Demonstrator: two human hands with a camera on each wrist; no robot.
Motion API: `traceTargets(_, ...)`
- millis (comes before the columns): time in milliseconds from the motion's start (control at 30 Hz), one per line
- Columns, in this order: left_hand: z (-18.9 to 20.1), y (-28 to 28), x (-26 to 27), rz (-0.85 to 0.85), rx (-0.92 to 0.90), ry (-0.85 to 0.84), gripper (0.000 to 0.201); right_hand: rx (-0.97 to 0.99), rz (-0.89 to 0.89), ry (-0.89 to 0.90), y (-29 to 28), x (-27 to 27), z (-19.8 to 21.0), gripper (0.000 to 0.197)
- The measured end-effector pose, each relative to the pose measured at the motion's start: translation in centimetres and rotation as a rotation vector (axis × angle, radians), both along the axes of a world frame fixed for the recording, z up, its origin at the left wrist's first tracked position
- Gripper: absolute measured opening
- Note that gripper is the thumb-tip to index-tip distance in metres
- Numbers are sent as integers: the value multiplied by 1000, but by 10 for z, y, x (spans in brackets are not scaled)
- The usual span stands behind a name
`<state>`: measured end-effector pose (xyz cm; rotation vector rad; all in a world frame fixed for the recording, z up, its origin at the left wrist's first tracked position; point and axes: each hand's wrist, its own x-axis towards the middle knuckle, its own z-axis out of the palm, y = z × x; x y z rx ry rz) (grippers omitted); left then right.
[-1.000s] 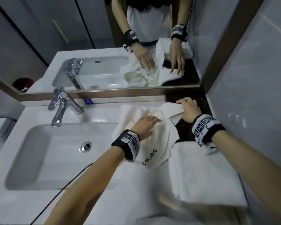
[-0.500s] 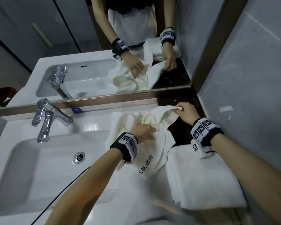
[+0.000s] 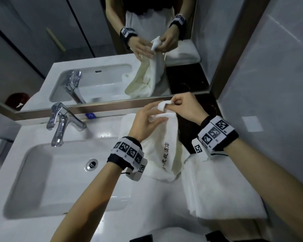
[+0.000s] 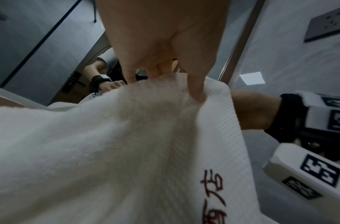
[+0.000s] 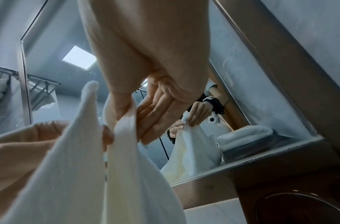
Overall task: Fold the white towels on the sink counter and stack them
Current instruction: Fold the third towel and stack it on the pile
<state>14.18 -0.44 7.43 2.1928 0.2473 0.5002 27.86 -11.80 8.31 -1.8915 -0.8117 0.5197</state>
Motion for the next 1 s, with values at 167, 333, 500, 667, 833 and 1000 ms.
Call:
traceTargets(167, -5, -11, -7, -5, 116, -136, 23, 4, -38, 54, -1, -2, 5, 27)
traceTargets(333, -7, -14, -10, 136, 83, -164, 17, -14, 17, 123, 1, -6, 7, 26)
traceTargets(500, -4, -7, -12, 341, 5, -43, 24, 51, 119, 263, -2, -14, 5, 8)
traceTargets(667, 21, -1, -13, 310, -33, -52, 15, 136, 115, 167, -7, -32, 3, 18)
traceTargets(833, 72, 13, 1, 239, -78, -82, 14, 130, 130, 168, -5, -42, 8, 32)
traceTargets(1000, 131, 26, 9, 246, -76, -206, 22, 105, 119, 174, 1, -37, 18, 11)
